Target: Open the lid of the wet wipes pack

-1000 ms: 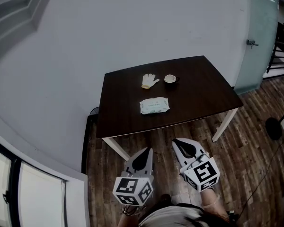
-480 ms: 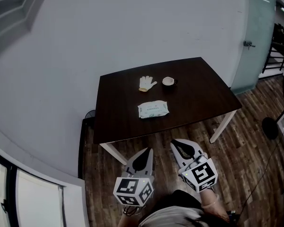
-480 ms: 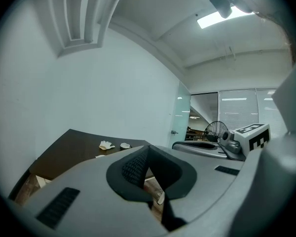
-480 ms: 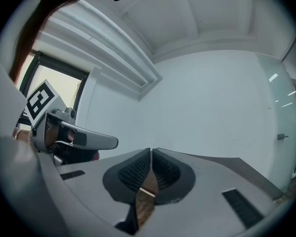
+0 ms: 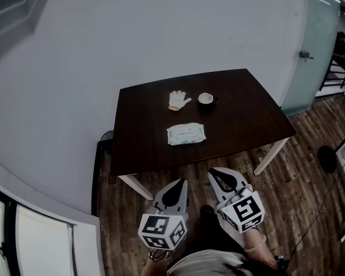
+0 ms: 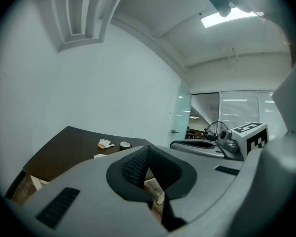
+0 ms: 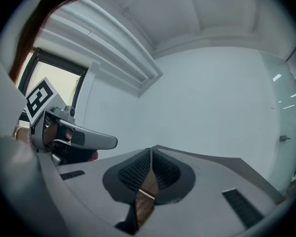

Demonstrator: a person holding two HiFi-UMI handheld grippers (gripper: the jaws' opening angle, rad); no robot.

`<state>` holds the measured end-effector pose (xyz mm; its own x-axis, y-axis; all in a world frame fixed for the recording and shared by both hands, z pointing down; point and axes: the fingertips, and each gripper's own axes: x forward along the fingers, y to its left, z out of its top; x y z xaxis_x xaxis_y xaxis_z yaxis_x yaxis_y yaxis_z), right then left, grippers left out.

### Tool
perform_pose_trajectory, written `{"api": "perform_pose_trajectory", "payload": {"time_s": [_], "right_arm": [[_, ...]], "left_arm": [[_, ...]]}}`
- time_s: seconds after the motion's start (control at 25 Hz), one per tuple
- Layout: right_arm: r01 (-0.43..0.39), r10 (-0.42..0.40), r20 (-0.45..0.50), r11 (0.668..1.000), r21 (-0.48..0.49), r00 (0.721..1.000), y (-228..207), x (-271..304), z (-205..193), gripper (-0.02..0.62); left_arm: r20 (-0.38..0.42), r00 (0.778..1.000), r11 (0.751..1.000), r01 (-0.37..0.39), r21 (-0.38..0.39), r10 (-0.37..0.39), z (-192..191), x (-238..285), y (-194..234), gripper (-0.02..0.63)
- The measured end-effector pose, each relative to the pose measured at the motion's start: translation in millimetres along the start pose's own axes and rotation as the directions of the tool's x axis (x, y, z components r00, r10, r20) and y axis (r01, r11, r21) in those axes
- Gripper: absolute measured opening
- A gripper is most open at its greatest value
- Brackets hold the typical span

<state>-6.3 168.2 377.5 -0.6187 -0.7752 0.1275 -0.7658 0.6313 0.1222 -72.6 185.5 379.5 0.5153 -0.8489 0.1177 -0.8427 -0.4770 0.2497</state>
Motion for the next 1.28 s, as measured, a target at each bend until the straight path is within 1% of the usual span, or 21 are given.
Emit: {"api": "perform_pose_trajectory", "payload": {"time_s": [0.24, 0.32, 0.56, 0.8, 0.92, 1.12, 1.28], "right_arm": [[-0.021, 0.021, 0.016, 1.000, 0.006, 1.000, -23.5, 29.9, -1.7, 0.005], [-0.027, 0.027, 0.003, 1.000, 0.010, 1.000, -33.9, 40.2, -2.6, 0.005], [-0.032, 0.032, 0.002, 0.999, 0.025, 1.000, -73.6, 73.2, -5.2, 0.005], [-0.054, 0.053, 0.006, 0.998, 0.031, 0.999, -108.6, 104.8, -9.6, 0.005], [-0.072, 0.072, 0.009, 0.997, 0.032, 0.997, -123.5, 121.1, -8.8, 0.005], [-0.110, 0.110, 0.020, 0.994, 0.006, 0.994, -148.7, 147.4, -10.1, 0.005], [-0.137, 0.136, 0.009, 0.990, 0.024, 0.991, -166.6, 168.9, -10.8, 0.005]], "left_arm": [[-0.004, 1.000, 1.000, -0.012, 0.004, 0.012, 6.5, 32.7, 16.4, 0.014], [-0.005, 1.000, 1.000, -0.019, 0.006, 0.019, 9.7, 46.5, 22.3, 0.014], [-0.021, 0.999, 1.000, -0.029, 0.006, 0.029, 14.9, 93.5, 35.4, 0.014], [-0.031, 0.998, 0.999, -0.049, 0.005, 0.049, 22.6, 137.9, 48.6, 0.014], [-0.029, 0.997, 0.998, -0.067, 0.001, 0.067, 27.2, 158.2, 57.9, 0.014], [-0.028, 0.994, 0.994, -0.109, -0.009, 0.108, 30.1, 189.0, 73.0, 0.014], [-0.031, 0.990, 0.990, -0.140, -0.015, 0.140, 32.9, 212.2, 85.3, 0.014]]}}
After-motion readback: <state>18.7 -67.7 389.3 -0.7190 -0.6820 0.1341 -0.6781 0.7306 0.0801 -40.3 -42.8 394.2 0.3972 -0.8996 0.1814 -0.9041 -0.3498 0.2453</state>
